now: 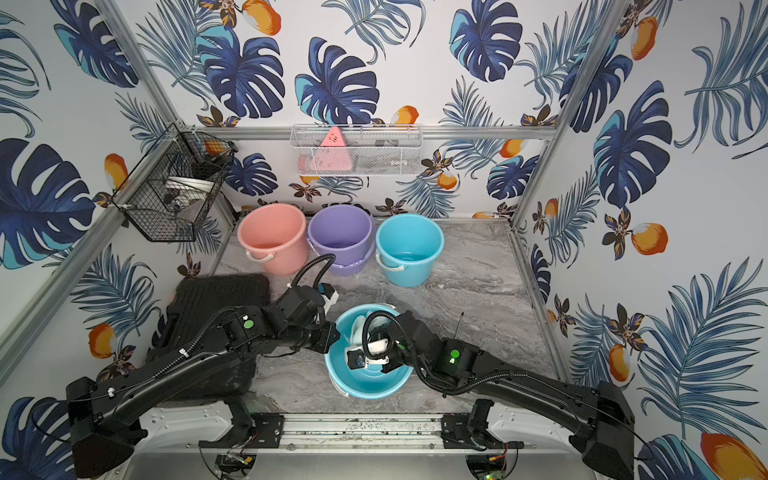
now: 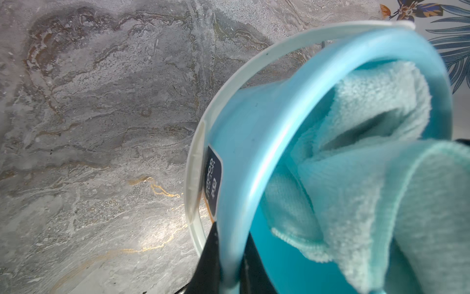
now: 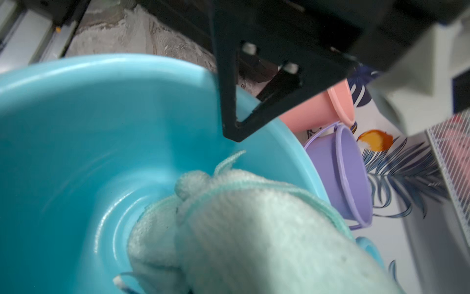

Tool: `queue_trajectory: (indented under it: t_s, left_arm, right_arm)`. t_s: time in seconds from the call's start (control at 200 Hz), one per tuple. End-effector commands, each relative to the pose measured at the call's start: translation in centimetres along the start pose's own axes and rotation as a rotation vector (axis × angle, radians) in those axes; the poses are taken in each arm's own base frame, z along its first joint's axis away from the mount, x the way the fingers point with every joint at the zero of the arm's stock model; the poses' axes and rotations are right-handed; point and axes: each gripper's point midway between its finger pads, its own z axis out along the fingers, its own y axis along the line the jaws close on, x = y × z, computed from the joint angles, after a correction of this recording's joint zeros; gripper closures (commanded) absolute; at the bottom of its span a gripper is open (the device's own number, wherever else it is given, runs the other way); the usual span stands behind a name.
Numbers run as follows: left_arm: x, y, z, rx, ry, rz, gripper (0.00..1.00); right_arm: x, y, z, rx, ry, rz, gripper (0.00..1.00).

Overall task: Wipe the inside of the bucket with a cloth
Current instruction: Wipe the dirt from the bucket.

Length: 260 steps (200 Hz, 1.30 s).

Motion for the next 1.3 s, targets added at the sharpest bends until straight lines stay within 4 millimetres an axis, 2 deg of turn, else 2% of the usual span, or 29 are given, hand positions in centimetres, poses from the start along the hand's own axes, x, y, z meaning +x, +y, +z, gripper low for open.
queue_trajectory:
  t_s: [0.0, 0.185, 0.33, 0.68, 1.051, 1.216, 1.296]
  left_arm:
    - [0.5, -0.3, 0.0, 0.014, 0.031, 0.039, 1.0]
    - [0.9, -0.5, 0.0, 0.026, 0.052, 0.051, 1.0]
    - [1.0, -0.7, 0.0, 0.037, 0.059, 0.06, 1.0]
    - [1.1, -1.0, 0.0, 0.045, 0.071, 0.075, 1.0]
    - [0.7, -1.4, -0.1, 0.046, 0.068, 0.085, 1.0]
    - [0.6, -1.4, -0.2, 0.041, 0.065, 0.085, 1.0]
    - [0.6, -1.1, -0.3, 0.028, 0.059, 0.085, 1.0]
  right_arm:
    - [-0.6, -0.9, 0.7, 0.04, -0.019, -0.303, 1.0]
    - [-1.0, -0.8, 2.1, 0.036, -0.029, -0.418, 1.0]
    - [0.0, 0.1, 3.5, -0.022, -0.002, -0.461, 1.0]
    - [3.3, 5.4, 6.3, -0.281, 0.039, -0.418, 1.0]
    - [7.0, 12.3, 10.3, -0.535, 0.098, -0.3, 1.0]
    - [7.6, 13.6, 10.6, -0.601, 0.111, -0.251, 1.0]
    - [7.1, 12.7, 10.3, -0.571, 0.105, -0.242, 1.0]
